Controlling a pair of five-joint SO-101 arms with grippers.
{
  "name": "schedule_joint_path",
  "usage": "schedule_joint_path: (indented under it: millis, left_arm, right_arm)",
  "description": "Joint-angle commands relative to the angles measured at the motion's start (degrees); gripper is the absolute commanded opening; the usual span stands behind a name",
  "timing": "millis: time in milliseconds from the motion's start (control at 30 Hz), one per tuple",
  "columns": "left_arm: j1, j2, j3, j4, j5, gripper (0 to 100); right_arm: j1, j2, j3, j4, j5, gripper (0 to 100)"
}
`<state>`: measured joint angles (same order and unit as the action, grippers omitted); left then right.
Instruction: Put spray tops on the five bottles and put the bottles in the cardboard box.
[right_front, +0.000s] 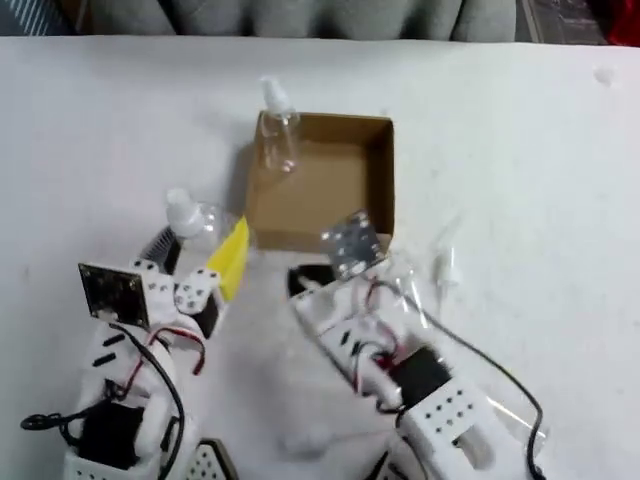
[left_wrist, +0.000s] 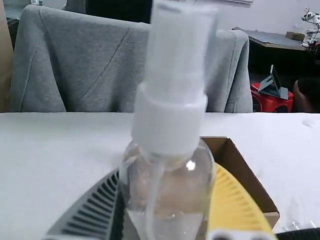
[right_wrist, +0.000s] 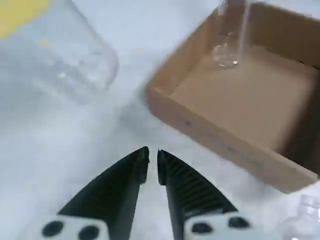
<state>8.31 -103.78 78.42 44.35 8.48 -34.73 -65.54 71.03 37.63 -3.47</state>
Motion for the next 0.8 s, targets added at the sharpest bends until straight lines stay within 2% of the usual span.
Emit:
schedule_joint_path:
  millis: [0,233,367,500,633,767]
  left_arm:
    - [-0.48,1.80,-0.70,-4.22,0.35,2]
    - [-0.48,20.00,-8.00,-11.69,0.35,2]
    - [-0.40,28.26,-9.93,-20.84,0.70,2]
    - [2.68,35.47,-10.02,-29.98,0.44,2]
    - [6.64,43.30,-10.90,-38.24,0.35,2]
    - [6.55,52.35,-16.09,-40.70,0.35,2]
  right_arm:
    - [8.40,-0.66,-6.07,3.12,3.16,1.7]
    - [17.98,-0.04,-8.00,2.68,5.19,1.7]
    - [23.08,0.04,-8.09,0.92,4.92,1.7]
    - [26.68,1.80,-8.09,-1.36,4.75,1.7]
    - [28.88,8.57,-8.44,-6.37,4.84,1.7]
    - [31.87,14.37,-8.44,-12.62,4.92,1.7]
